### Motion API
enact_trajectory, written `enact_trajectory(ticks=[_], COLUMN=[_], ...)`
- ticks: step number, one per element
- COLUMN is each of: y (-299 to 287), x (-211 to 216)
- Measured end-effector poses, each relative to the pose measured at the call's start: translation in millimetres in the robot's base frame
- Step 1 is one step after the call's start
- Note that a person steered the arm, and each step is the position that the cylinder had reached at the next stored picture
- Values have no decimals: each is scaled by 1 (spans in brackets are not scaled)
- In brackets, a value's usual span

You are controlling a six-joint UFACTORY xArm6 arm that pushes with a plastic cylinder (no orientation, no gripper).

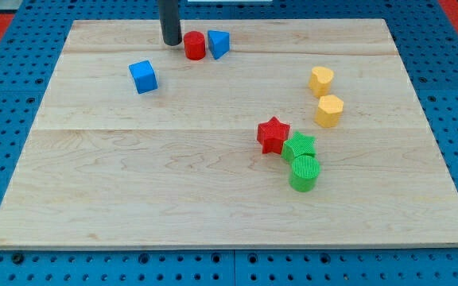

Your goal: Move red circle towards the left side of the red star

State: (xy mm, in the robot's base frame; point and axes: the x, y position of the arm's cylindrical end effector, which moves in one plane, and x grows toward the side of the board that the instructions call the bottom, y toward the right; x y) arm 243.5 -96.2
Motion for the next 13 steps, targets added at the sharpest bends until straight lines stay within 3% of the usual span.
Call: enact_trajectory(ticks=[2, 4, 7, 8, 11, 13], y=[33, 34, 95, 110, 107, 63], x=[-1, 31, 16, 30, 122, 173])
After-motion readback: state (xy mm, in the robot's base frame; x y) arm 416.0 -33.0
